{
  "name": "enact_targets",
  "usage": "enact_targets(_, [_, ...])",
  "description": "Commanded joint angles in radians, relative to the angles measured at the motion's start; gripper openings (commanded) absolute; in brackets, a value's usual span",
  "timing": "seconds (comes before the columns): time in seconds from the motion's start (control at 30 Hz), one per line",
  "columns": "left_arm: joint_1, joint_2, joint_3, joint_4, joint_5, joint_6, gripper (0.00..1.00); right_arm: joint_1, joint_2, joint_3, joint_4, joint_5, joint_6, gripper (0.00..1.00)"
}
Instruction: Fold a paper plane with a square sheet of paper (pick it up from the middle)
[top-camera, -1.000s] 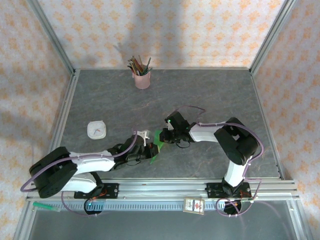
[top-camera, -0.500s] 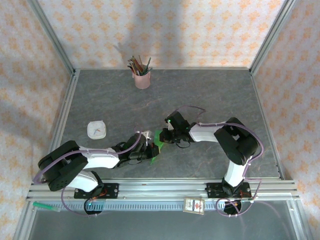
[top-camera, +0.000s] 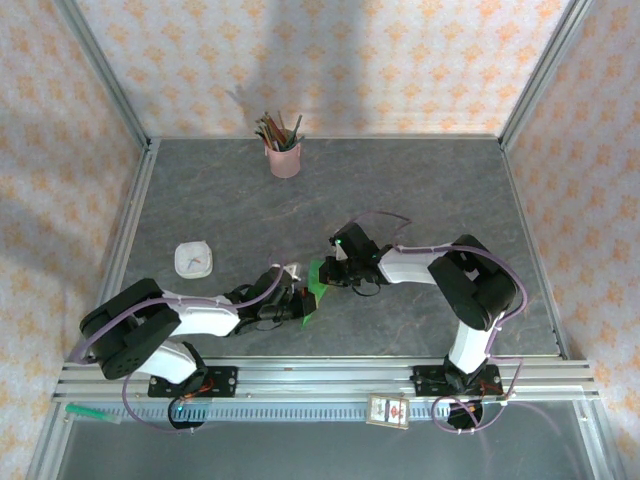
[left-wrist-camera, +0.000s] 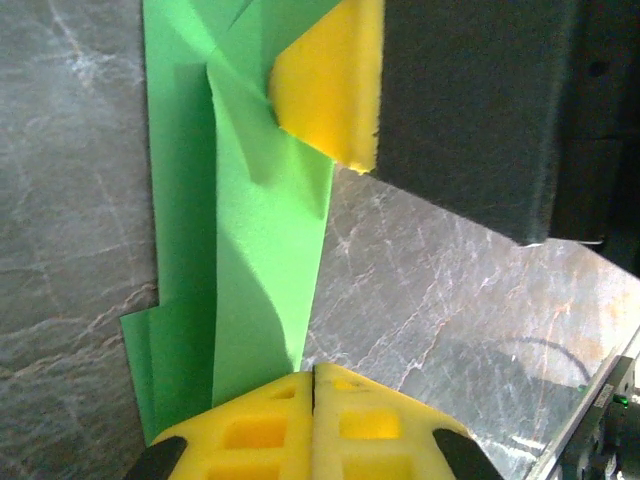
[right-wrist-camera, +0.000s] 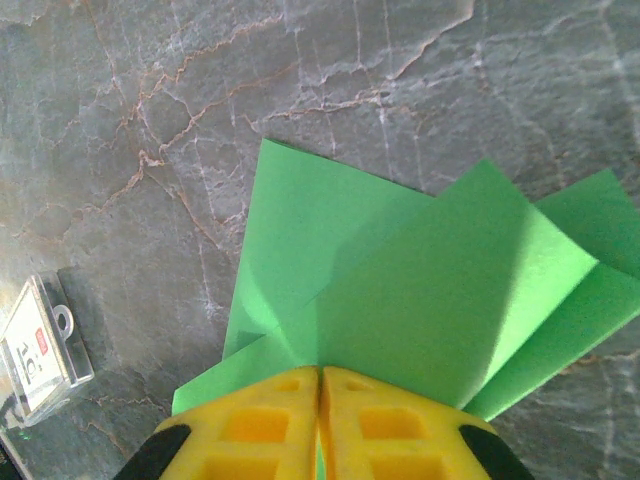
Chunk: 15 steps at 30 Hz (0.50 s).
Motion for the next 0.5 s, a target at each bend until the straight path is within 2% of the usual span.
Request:
enact_targets(0.0, [0.007,0.018,-0.019,-0.026,-0.018,0.028,0.05,-0.005,0.079,-0.037,-0.109,0.118,-0.019,0.11])
enact_targets(0.47, [0.006,0.051,-0.061,-0.036,-0.044,0.038,0.04,-0.004,0.085,-0.037,-0.112,0.117,-0.019,0.11])
